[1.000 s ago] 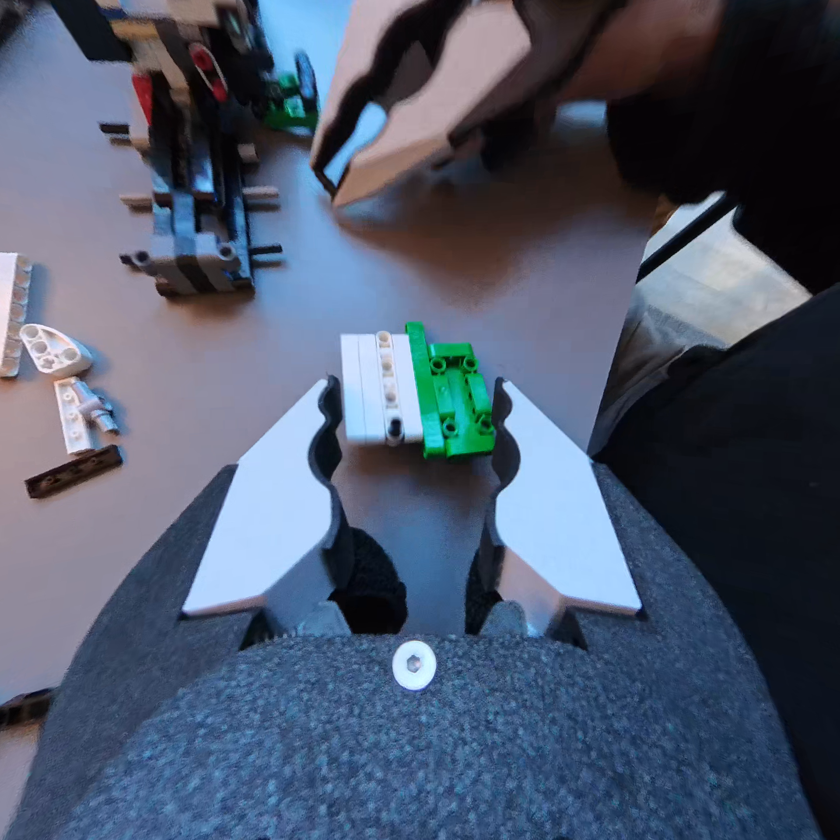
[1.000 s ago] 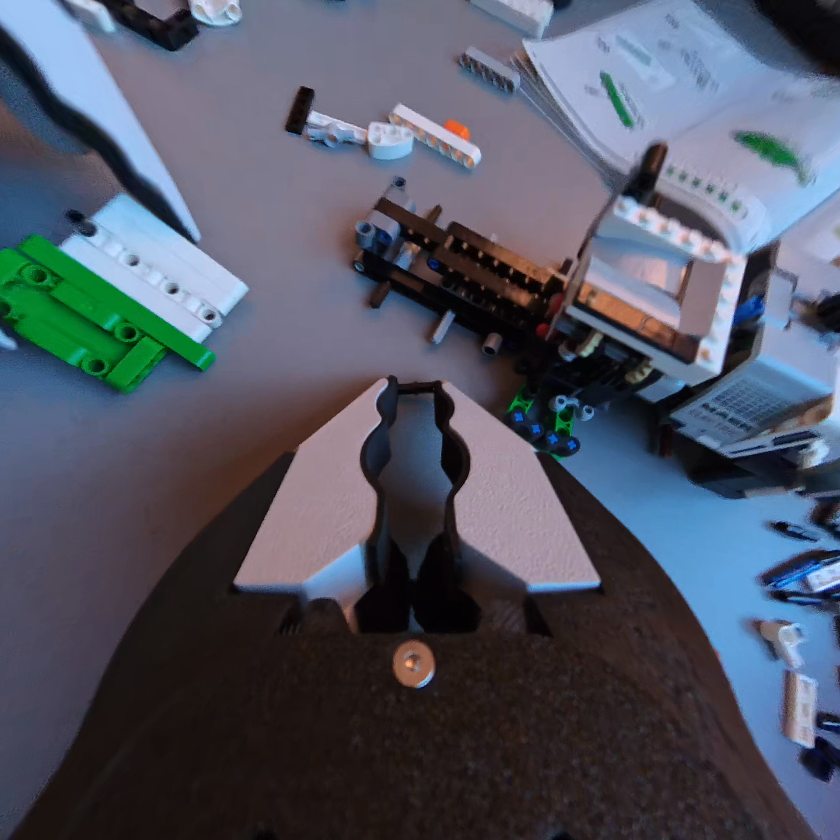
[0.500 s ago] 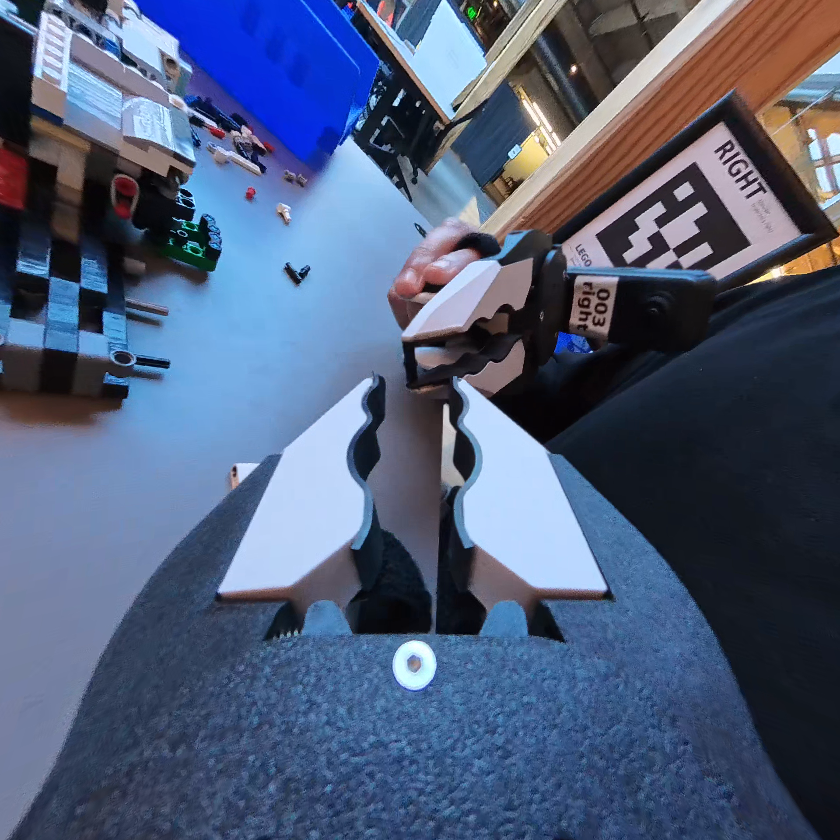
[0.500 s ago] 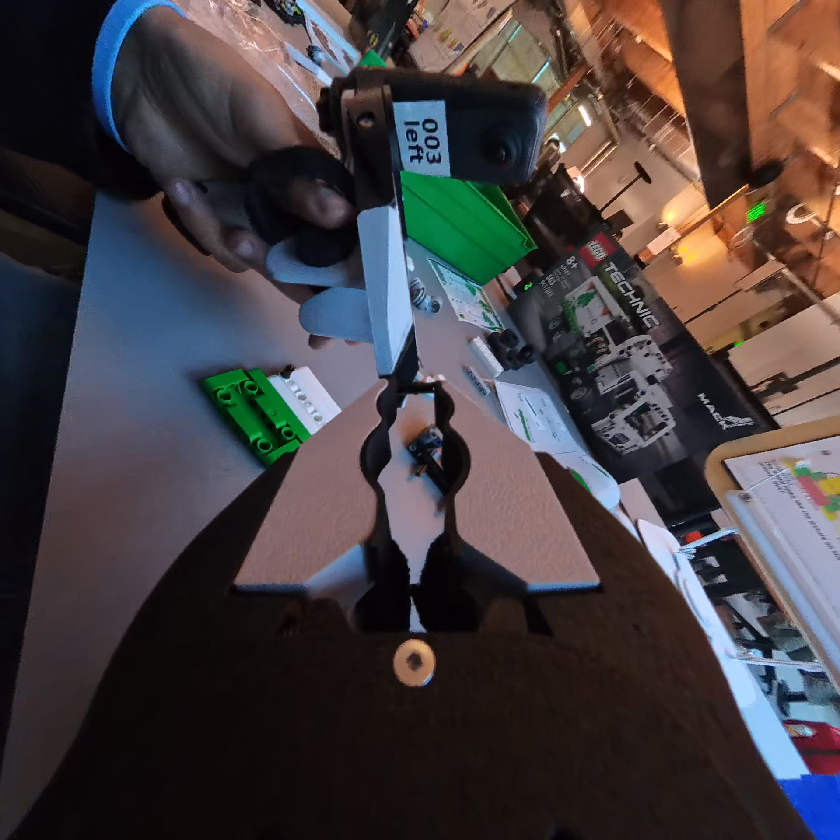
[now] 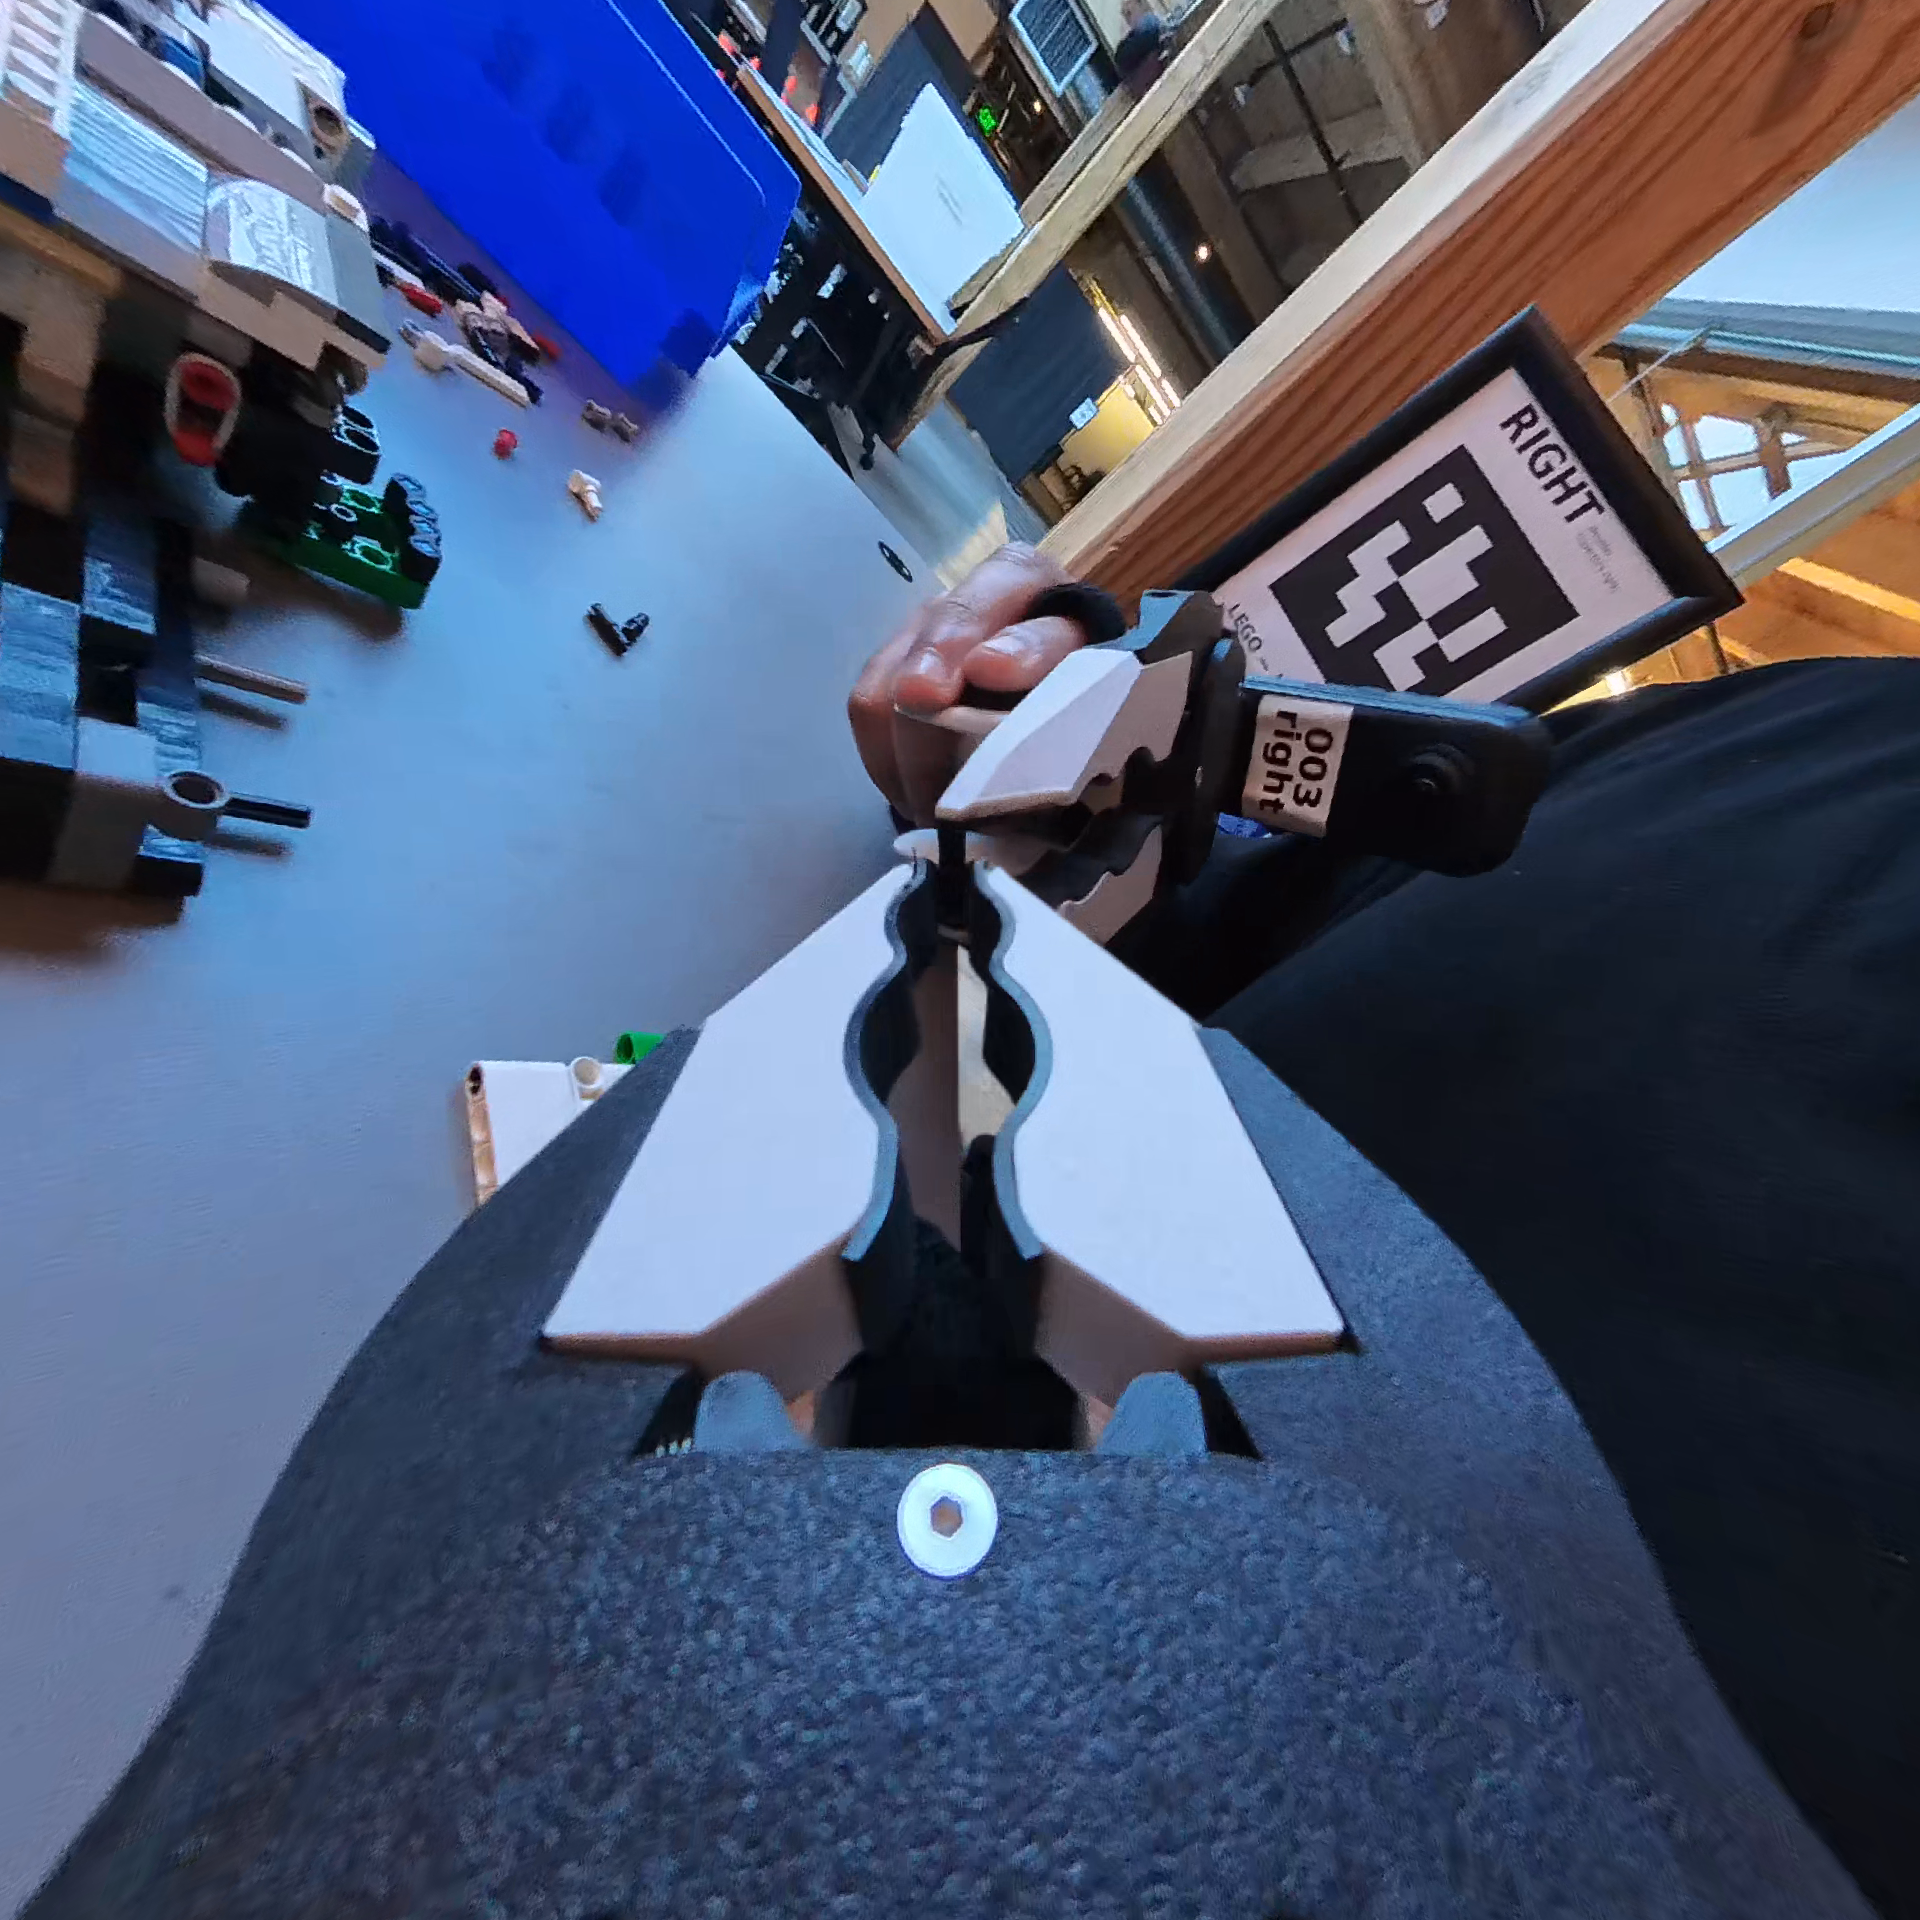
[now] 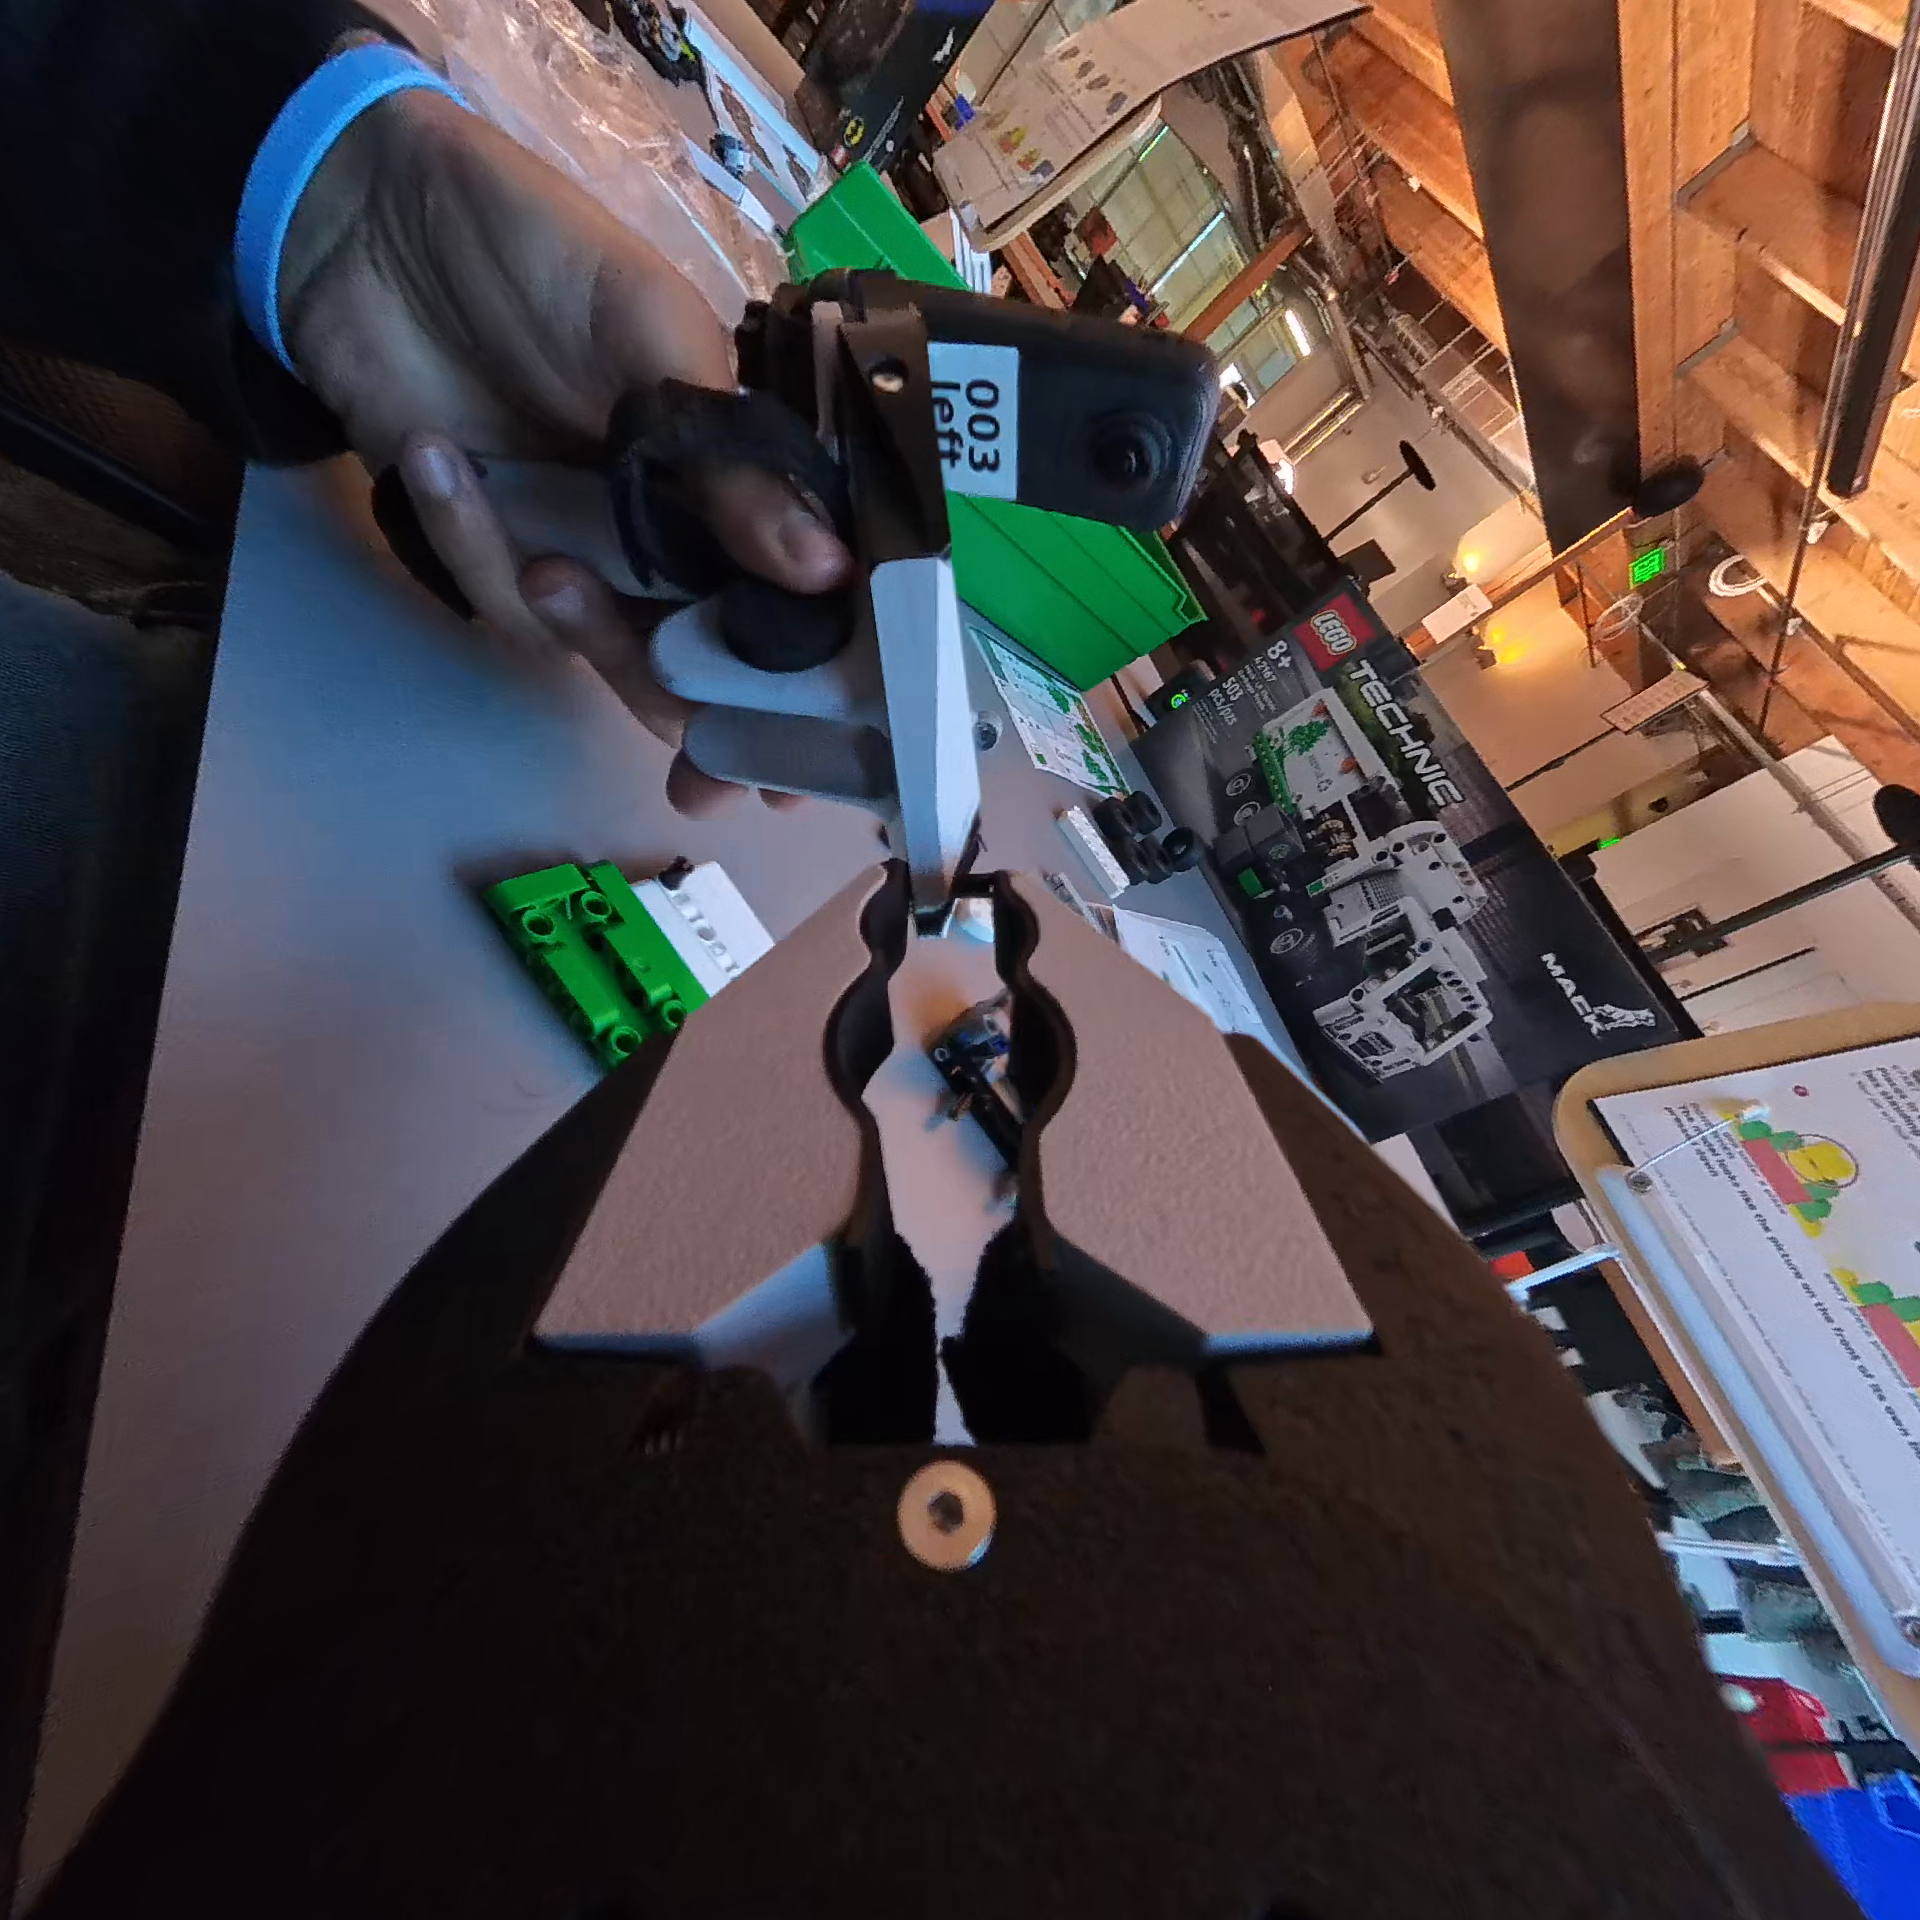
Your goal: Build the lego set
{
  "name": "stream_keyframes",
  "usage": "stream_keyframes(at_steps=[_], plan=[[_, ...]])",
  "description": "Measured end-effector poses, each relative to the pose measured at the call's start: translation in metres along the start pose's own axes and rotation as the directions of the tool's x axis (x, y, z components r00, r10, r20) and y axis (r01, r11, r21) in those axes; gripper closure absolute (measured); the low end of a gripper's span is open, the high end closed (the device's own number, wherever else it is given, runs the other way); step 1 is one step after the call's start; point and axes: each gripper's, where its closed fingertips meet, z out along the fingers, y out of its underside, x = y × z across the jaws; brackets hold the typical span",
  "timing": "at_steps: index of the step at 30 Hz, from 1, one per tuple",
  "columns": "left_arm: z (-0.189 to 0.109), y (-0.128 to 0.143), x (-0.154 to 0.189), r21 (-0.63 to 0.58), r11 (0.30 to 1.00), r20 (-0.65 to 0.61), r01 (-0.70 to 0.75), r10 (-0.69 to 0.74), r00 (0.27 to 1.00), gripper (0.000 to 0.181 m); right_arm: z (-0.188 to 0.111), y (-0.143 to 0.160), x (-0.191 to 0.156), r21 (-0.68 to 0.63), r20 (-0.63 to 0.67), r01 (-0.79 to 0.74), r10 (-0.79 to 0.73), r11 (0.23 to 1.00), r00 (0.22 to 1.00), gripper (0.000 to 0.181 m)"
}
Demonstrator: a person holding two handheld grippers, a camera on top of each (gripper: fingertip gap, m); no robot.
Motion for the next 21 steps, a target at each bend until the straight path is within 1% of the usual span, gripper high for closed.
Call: stream_keyframes(at_steps=[1, 3, 4, 5, 6, 7, 9, 10, 11, 12, 13, 14, 16, 18, 19, 21], plan=[[0.0, 0.002, -0.001, -0.011, 1.0, 0.015, -0.019, 0.019, 1.0, 0.179, 0.0, 0.0, -0.001, 0.003, 0.009, -0.018, 0.018, 1.0, 1.0, 0.166], [-0.002, 0.007, -0.004, -0.064, 0.992, 0.073, -0.106, 0.111, 0.991, 0.178, 0.0, 0.003, -0.007, 0.003, 0.064, -0.103, 0.102, 0.995, 0.993, 0.165], [-0.004, 0.009, -0.006, -0.105, 0.98, 0.118, -0.166, 0.178, 0.977, 0.179, -0.002, 0.002, -0.009, 0.008, 0.103, -0.164, 0.162, 0.986, 0.981, 0.164], [-0.006, 0.011, -0.011, -0.158, 0.957, 0.175, -0.244, 0.27, 0.947, 0.178, -0.005, -0.001, -0.011, 0.022, 0.156, -0.246, 0.239, 0.969, 0.958, 0.164], [-0.009, 0.014, -0.016, -0.228, 0.913, 0.232, -0.339, 0.389, 0.892, 0.178, -0.008, -0.005, -0.012, 0.028, 0.22, -0.348, 0.334, 0.937, 0.917, 0.163], [-0.013, 0.016, -0.022, -0.308, 0.846, 0.276, -0.435, 0.517, 0.81, 0.178, -0.009, -0.006, -0.008, 0.017, 0.255, -0.451, 0.432, 0.892, 0.865, 0.163], [-0.017, 0.02, -0.029, -0.465, 0.671, 0.309, -0.577, 0.734, 0.604, 0.178, -0.008, -0.002, -0.001, -0.044, 0.31, -0.632, 0.612, 0.774, 0.728, 0.162], [-0.019, 0.019, -0.033, -0.524, 0.592, 0.317, -0.613, 0.803, 0.505, 0.178, -0.007, 0.0, -0.004, -0.095, 0.349, -0.691, 0.674, 0.717, 0.651, 0.161], [-0.02, 0.018, -0.034, -0.56, 0.535, 0.312, -0.633, 0.843, 0.437, 0.178, -0.006, 0.0, -0.007, -0.129, 0.377, -0.724, 0.709, 0.678, 0.596, 0.162], [-0.018, 0.018, -0.033, -0.575, 0.506, 0.303, -0.643, 0.862, 0.407, 0.178, -0.005, 0.0, -0.008, -0.136, 0.384, -0.739, 0.722, 0.66, 0.575, 0.164], [-0.016, 0.019, -0.031, -0.58, 0.49, 0.294, -0.651, 0.871, 0.394, 0.178, -0.003, 0.001, -0.011, -0.14, 0.381, -0.734, 0.72, 0.665, 0.58, 0.166], [-0.015, 0.019, -0.029, -0.579, 0.477, 0.288, -0.661, 0.878, 0.382, 0.178, -0.001, 0.005, -0.012, -0.151, 0.358, -0.717, 0.714, 0.68, 0.602, 0.169], [-0.014, 0.019, -0.027, -0.587, 0.461, 0.286, -0.665, 0.887, 0.361, 0.178, 0.002, 0.011, -0.017, -0.171, 0.337, -0.684, 0.694, 0.709, 0.636, 0.172], [-0.014, 0.017, -0.027, -0.59, 0.453, 0.299, -0.668, 0.891, 0.34, 0.178, 0.001, 0.009, -0.018, -0.173, 0.353, -0.697, 0.705, 0.696, 0.616, 0.173], [-0.014, 0.018, -0.027, -0.59, 0.457, 0.298, -0.666, 0.889, 0.346, 0.178, 0.001, 0.008, -0.019, -0.173, 0.364, -0.702, 0.707, 0.691, 0.606, 0.173], [-0.014, 0.017, -0.027, -0.597, 0.447, 0.302, -0.666, 0.895, 0.329, 0.178, 0.002, 0.009, -0.019, -0.176, 0.358, -0.698, 0.706, 0.694, 0.611, 0.172]])
